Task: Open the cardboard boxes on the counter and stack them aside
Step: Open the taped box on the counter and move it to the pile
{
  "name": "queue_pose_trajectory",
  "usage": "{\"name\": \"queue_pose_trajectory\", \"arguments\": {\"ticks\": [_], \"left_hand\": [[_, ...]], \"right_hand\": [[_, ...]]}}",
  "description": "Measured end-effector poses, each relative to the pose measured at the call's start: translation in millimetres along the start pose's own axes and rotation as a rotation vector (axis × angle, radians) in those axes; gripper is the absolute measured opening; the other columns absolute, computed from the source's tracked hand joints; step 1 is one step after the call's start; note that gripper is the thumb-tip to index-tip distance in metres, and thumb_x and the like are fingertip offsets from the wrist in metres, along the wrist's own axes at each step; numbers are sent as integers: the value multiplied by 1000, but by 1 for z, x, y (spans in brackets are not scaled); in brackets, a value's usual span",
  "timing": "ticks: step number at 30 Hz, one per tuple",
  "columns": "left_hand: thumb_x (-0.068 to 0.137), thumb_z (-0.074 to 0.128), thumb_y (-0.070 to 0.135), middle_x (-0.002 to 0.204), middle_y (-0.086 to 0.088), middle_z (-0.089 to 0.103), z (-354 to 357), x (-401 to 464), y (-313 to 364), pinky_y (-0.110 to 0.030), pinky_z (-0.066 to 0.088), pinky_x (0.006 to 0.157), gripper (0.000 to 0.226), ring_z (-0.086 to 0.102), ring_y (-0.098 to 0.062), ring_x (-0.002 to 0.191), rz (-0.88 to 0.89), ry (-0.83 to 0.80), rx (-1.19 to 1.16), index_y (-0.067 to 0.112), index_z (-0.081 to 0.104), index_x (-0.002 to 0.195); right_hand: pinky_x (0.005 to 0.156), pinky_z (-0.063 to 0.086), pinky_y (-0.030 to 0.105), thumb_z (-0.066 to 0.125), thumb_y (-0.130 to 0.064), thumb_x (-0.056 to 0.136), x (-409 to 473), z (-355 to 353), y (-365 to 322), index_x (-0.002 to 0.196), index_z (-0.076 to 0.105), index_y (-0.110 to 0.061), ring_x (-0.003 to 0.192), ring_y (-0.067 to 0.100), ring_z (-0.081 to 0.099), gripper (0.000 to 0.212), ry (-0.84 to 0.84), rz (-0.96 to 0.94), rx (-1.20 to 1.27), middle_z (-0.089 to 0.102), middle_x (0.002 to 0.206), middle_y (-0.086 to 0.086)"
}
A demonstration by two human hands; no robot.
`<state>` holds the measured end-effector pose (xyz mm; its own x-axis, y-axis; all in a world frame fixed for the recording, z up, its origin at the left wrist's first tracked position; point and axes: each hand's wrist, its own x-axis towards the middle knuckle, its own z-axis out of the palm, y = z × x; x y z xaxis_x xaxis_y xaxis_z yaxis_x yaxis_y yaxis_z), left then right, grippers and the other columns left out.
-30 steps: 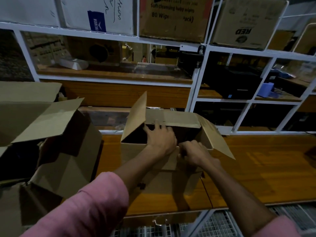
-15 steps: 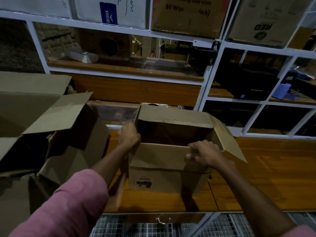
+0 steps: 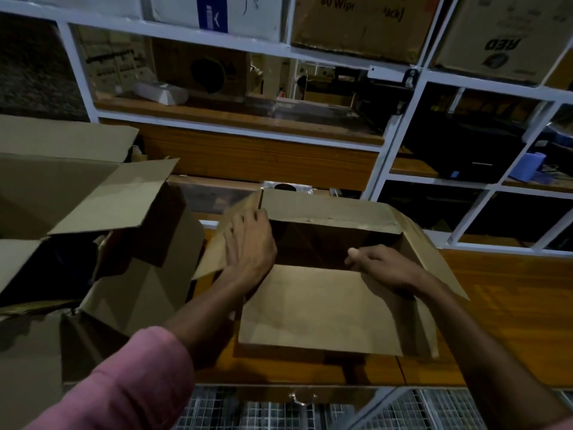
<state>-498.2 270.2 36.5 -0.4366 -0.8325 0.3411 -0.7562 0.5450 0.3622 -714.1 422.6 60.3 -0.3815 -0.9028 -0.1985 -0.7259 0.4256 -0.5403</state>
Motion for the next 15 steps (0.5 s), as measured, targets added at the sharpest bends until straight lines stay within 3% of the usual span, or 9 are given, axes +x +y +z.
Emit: {"name": "queue_pose_trajectory", "arguments": {"ticks": [2,5,7,9,11,15], "left_hand": [[94,57,26,126,-10,50,2,2,3,-44,40,92,32,46,-29,115,117,29,62,16,52,125],[98,50,30,111,-3,61,8,11,6,-40,38,81,19,56,-23,102,330,-103,78,19,57,111],[99,50,32,111,-5,63,13,24,9,-40,42,79,21,58,-25,102,367,-219,52,18,58,113],[99,52,34,128,-7,57,23,39,12,-44,45,90,34,52,-28,116,363,-235,46,17,54,128],[98,54,36,150,-8,41,33,57,18,-52,38,107,51,36,-31,136,344,-232,67,18,41,144],[95,58,37,166,-8,9,53,106,28,-63,19,119,75,8,-36,152,294,-188,131,20,18,156]], "right_hand": [[91,48,30,46,-43,103,11,4,-5,121,64,-27,109,9,59,31,-22,4,-48,65,124,-2],[106,39,36,56,-38,99,29,9,-12,147,45,-23,134,19,47,51,-9,-2,-70,48,149,1],[111,33,35,59,-35,98,44,6,-19,152,35,-22,142,21,38,61,111,-123,-51,38,157,4],[116,27,37,60,-36,98,64,1,-21,157,25,-23,149,21,25,70,253,-240,-47,22,164,4],[119,17,39,59,-38,98,87,-8,-18,159,16,-26,152,18,9,75,302,-265,-56,5,168,-1],[122,7,39,57,-40,98,139,-26,-5,159,14,-21,154,24,1,77,289,-263,-207,0,168,1]]}}
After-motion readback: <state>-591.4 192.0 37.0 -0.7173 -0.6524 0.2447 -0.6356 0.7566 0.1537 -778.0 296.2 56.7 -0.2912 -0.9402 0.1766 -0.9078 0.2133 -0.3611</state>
